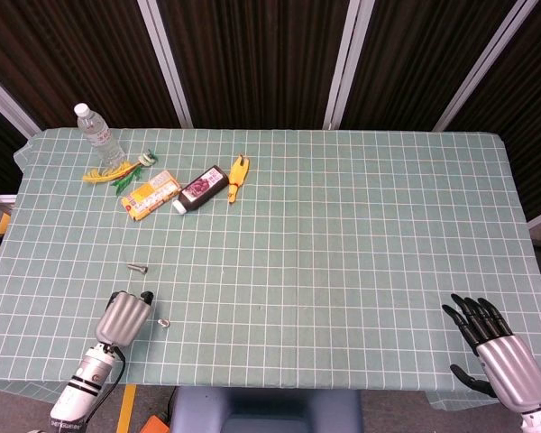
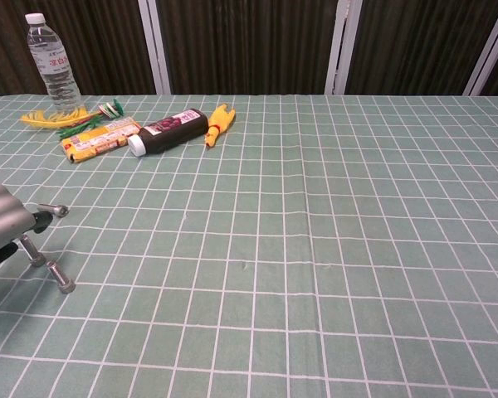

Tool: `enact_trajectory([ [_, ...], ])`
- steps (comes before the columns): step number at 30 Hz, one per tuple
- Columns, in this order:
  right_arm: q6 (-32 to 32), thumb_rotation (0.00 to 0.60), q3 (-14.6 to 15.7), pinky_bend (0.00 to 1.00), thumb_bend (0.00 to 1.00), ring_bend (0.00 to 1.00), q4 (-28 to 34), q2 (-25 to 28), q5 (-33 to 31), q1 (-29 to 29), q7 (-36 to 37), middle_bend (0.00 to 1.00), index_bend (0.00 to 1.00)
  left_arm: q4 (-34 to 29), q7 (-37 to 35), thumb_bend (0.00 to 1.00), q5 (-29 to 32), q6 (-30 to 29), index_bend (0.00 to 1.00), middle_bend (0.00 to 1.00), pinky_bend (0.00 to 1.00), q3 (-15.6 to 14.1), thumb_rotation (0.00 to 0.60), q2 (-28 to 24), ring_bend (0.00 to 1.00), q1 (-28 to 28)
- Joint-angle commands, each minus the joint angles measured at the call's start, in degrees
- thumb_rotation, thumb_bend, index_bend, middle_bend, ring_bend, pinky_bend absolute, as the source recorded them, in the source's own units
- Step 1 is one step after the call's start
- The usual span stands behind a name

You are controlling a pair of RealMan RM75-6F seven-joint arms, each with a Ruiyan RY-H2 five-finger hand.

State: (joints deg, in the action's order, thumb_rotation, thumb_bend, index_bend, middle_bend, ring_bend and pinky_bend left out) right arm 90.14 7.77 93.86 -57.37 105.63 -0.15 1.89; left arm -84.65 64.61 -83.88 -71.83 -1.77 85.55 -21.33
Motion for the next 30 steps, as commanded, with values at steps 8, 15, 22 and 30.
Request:
enact_trajectory([
  [8, -0.1, 0.600, -0.1, 0.00, 0.31, 0.00, 0.1, -0.2, -0.2, 0.0, -0.3, 0.00, 0.00, -4.2, -10.1, 0.45, 7.7, 0.7, 0.37, 1.00, 1.00, 5.4, 0.600, -5.1, 1.00, 0.2],
  [15, -0.4, 0.600, -0.1, 0.00, 0.31, 0.00, 0.1, -0.5, -0.3, 0.0, -1.1, 0.00, 0.00, -1.3, -28.2, 0.43, 8.6, 3.1, 0.37, 1.00, 1.00, 10.0, 0.600, -6.9, 1.00, -2.0],
  [22, -1.6, 0.600, -0.2, 0.00, 0.31, 0.00, 0.4, -0.9, -0.9, 0.3, -2.2, 0.00, 0.00, 11.5, -51.3, 0.41, 9.0, 10.6, 0.43, 1.00, 1.00, 12.2, 0.600, -1.6, 1.00, -6.0],
  [30, -3.6, 0.600, -0.9, 0.00, 0.31, 0.00, 0.8, -1.5, -2.9, 1.0, -3.4, 0.00, 0.00, 19.8, -58.3, 0.41, 8.4, 15.6, 0.45, 1.00, 1.00, 12.0, 0.600, 3.2, 1.00, -10.3],
])
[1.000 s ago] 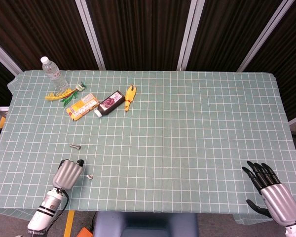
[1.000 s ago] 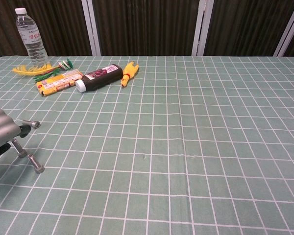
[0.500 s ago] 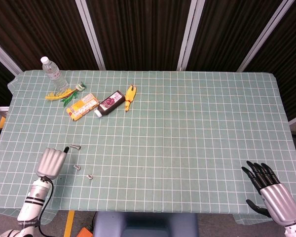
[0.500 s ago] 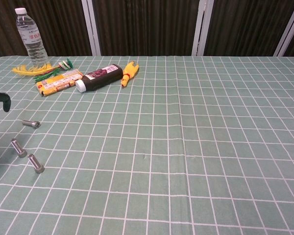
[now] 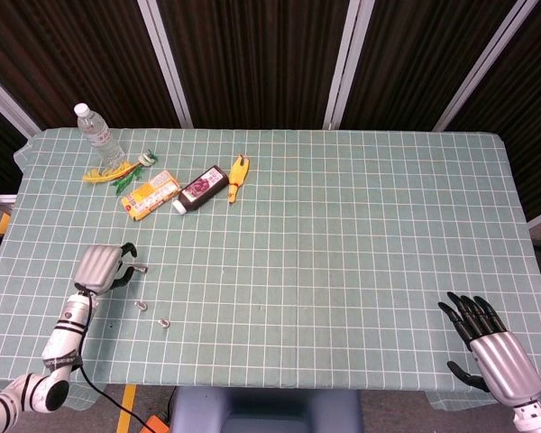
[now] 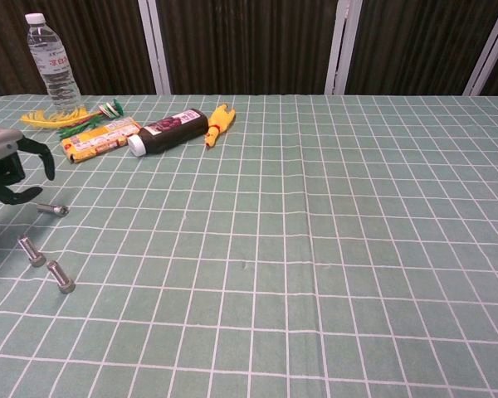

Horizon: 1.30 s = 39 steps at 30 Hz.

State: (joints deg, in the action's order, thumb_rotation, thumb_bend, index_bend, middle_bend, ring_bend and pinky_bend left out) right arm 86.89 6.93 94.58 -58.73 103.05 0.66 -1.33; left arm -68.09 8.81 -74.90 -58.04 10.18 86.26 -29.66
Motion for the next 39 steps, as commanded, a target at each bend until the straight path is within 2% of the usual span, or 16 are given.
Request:
enact_trajectory([
  [1, -0.5, 0.600, -0.2, 0.00, 0.31, 0.00, 0.2, -0.1, -0.5, 0.2, -0.3, 0.00, 0.00, 4.2, -3.1, 0.41, -0.9, 1.9, 0.45, 1.00, 1.00, 0.0, 0.600, 3.1, 1.00, -2.3],
  [6, -0.5, 0.600, -0.4, 0.00, 0.31, 0.00, 0.3, 0.1, -0.9, 0.3, 0.0, 0.00, 0.00, 8.2, -4.5, 0.40, -0.8, 3.8, 0.46, 1.00, 1.00, -0.7, 0.600, 5.2, 1.00, -3.7],
  [21, -0.1, 0.600, -0.1, 0.00, 0.31, 0.00, 0.2, 0.1, -0.5, 0.2, 0.1, 0.00, 0.00, 8.9, -6.1, 0.39, -1.4, 3.3, 0.44, 1.00, 1.00, -3.2, 0.600, 3.3, 1.00, -2.8],
  [29, -0.3, 0.600, -0.1, 0.00, 0.31, 0.00, 0.3, -0.1, -0.5, 0.2, -0.3, 0.00, 0.00, 13.1, -9.2, 0.38, -2.1, 4.9, 0.44, 1.00, 1.00, -4.6, 0.600, 4.9, 1.00, -2.8],
  [39, -0.4, 0.600, -0.2, 0.00, 0.31, 0.00, 0.3, -0.2, -0.7, 0.3, -0.5, 0.00, 0.00, 16.8, -10.5, 0.38, -2.2, 5.6, 0.44, 1.00, 1.00, -5.0, 0.600, 6.6, 1.00, -3.1],
])
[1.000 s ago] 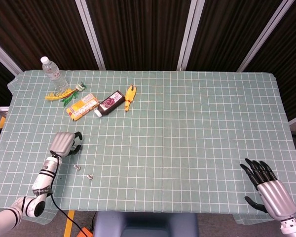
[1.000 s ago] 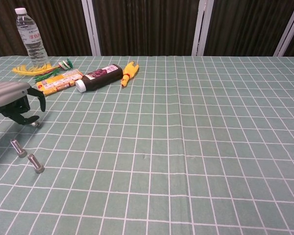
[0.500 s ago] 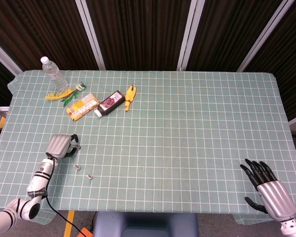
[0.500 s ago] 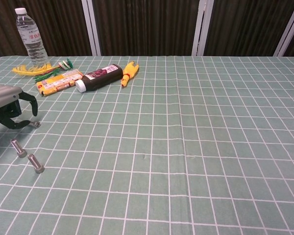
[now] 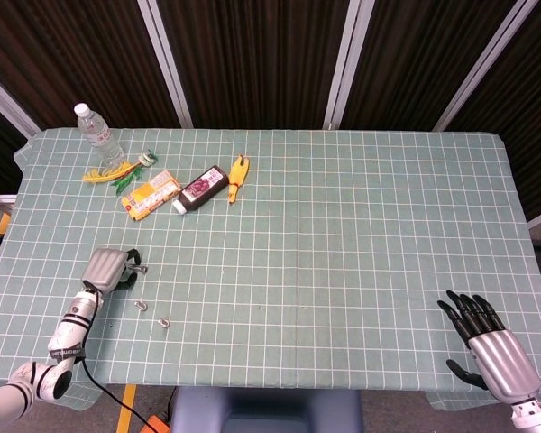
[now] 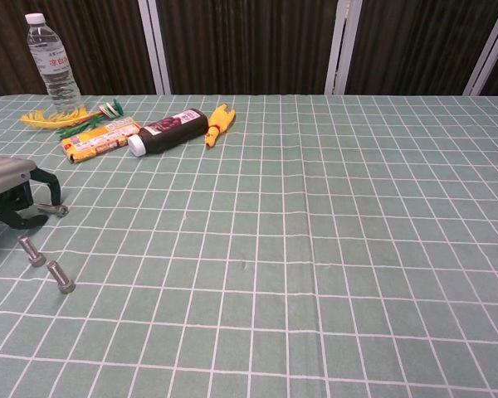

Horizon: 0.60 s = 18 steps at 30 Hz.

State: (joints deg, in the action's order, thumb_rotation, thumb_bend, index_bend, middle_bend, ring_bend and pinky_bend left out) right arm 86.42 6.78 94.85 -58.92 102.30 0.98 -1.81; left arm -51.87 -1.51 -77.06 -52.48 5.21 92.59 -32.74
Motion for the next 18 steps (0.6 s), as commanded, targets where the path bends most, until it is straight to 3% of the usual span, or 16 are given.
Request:
enact_trajectory([
  [1, 0.0, 0.600, 0.0, 0.00, 0.31, 0.00, 0.0, 0.0, 0.0, 0.0, 0.0, 0.00, 0.00, 0.8, -0.4, 0.38, 0.0, 0.0, 0.45, 1.00, 1.00, 0.0, 0.600, 0.4, 1.00, 0.0],
  [10, -0.2, 0.600, 0.0, 0.00, 0.31, 0.00, 0.1, -0.1, -0.1, 0.0, -0.4, 0.00, 0.00, 2.2, -0.6, 0.38, -0.6, -1.1, 0.57, 1.00, 1.00, -0.2, 0.600, 0.9, 1.00, 0.0],
  [18, -0.1, 0.600, 0.0, 0.00, 0.31, 0.00, 0.1, -0.1, -0.1, 0.0, -0.3, 0.00, 0.00, 2.0, 0.1, 0.38, -0.9, -1.9, 0.58, 1.00, 1.00, -0.1, 0.600, 0.7, 1.00, 0.0],
])
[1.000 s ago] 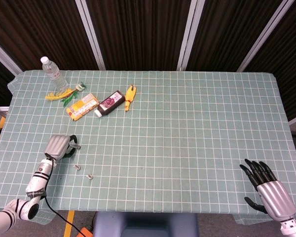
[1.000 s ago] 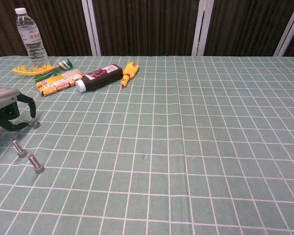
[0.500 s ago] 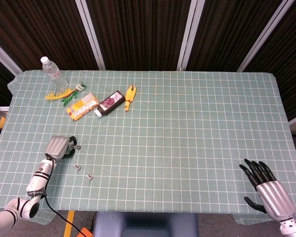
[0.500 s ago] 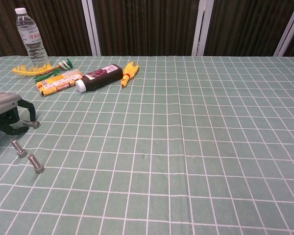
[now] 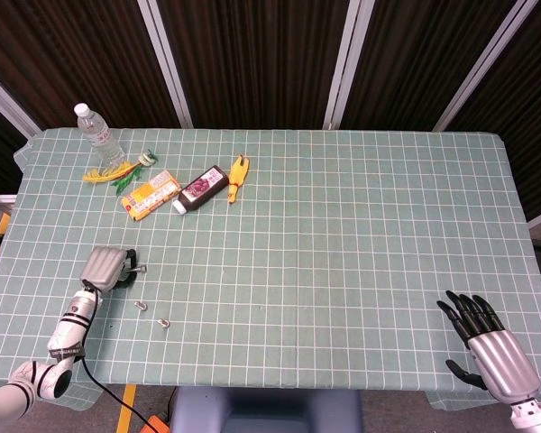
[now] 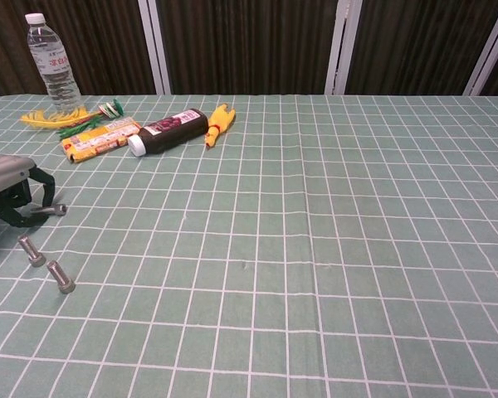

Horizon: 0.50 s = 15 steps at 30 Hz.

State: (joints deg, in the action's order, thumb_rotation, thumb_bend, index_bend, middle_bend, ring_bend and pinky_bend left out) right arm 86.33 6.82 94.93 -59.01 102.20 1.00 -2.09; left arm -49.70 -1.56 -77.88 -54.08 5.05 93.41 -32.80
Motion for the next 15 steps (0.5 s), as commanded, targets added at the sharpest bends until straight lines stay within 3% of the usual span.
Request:
enact_trajectory([
  [1, 0.0, 0.600, 0.0, 0.00, 0.31, 0.00, 0.0, 0.0, 0.0, 0.0, 0.0, 0.00, 0.00, -0.4, 0.3, 0.38, -0.2, -0.6, 0.58, 1.00, 1.00, 0.1, 0.600, -0.3, 1.00, 0.1],
  [9, 0.1, 0.600, 0.1, 0.00, 0.31, 0.00, 0.0, 0.1, 0.2, 0.0, 0.1, 0.00, 0.00, -3.6, 3.6, 0.38, -1.2, -2.5, 0.57, 1.00, 1.00, -0.3, 0.600, -2.2, 1.00, 0.2],
  [15, 0.2, 0.600, 0.3, 0.00, 0.31, 0.00, 0.0, 0.2, 0.5, 0.0, 0.2, 0.00, 0.00, -3.3, 17.3, 0.38, -4.0, -6.3, 0.57, 1.00, 1.00, -2.3, 0.600, -2.9, 1.00, 0.3],
])
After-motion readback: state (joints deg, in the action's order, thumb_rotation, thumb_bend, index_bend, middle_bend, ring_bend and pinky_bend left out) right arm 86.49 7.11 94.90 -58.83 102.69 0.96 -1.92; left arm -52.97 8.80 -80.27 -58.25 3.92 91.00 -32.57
